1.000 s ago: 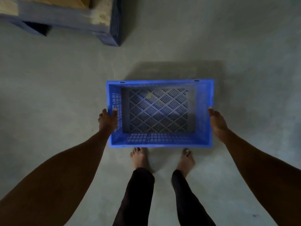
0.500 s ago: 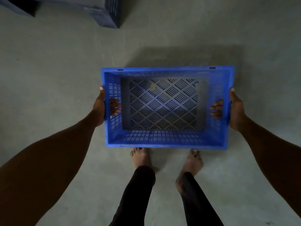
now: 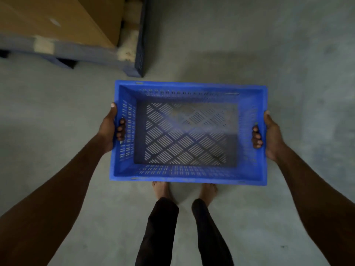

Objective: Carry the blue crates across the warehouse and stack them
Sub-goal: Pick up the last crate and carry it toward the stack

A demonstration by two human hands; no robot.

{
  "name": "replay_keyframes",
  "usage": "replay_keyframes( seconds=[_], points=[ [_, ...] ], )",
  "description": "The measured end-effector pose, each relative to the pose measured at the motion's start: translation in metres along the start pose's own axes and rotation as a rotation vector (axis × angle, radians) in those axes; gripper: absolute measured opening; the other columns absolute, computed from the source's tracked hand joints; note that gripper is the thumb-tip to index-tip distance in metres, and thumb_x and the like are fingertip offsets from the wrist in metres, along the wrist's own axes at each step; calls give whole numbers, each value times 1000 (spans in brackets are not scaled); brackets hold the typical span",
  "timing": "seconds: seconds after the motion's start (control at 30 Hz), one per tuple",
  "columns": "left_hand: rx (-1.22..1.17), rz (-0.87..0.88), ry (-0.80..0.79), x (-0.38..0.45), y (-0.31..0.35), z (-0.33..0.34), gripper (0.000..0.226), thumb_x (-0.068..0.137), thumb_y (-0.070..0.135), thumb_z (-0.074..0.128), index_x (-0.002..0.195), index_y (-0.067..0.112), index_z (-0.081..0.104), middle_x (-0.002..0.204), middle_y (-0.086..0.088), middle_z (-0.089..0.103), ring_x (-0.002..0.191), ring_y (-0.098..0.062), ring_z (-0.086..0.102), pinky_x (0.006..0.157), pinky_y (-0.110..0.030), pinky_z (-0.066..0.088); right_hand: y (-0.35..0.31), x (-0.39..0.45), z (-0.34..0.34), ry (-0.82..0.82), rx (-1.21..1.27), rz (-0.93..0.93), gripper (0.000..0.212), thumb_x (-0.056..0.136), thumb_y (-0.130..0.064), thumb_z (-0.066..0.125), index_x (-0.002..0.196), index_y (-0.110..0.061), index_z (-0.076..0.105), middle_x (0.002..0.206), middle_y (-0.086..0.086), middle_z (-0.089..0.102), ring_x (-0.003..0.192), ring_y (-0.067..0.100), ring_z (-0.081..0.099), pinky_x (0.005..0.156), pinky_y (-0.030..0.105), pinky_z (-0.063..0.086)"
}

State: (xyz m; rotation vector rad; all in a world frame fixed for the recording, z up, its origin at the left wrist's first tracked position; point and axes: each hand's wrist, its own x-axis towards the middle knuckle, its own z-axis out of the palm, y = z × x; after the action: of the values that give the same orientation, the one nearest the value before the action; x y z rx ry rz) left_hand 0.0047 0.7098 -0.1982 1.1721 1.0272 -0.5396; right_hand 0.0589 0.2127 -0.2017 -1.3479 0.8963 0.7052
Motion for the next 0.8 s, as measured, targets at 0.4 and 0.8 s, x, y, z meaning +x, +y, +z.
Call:
replay_keyframes(
  seconds=[0.4, 0.8],
  points=[
    [137, 108, -51, -323, 165, 53, 68, 78, 89, 44, 65, 22, 41, 52, 5, 22, 37, -11, 19, 34, -17, 21, -153, -340, -45, 104, 33, -128, 65, 77, -84, 48, 66, -20, 43, 50, -3, 23, 36, 11, 19, 38, 17, 19],
    [440, 317, -196, -459, 232, 176, 67, 82, 87, 41, 69, 21, 42, 54, 5, 26, 40, -10, 21, 35, -20, 20, -135, -508, -149, 285, 230, -242, 71, 69, -89, 50, 69, -18, 43, 51, -3, 26, 37, 11, 19, 35, 18, 21]
  ],
)
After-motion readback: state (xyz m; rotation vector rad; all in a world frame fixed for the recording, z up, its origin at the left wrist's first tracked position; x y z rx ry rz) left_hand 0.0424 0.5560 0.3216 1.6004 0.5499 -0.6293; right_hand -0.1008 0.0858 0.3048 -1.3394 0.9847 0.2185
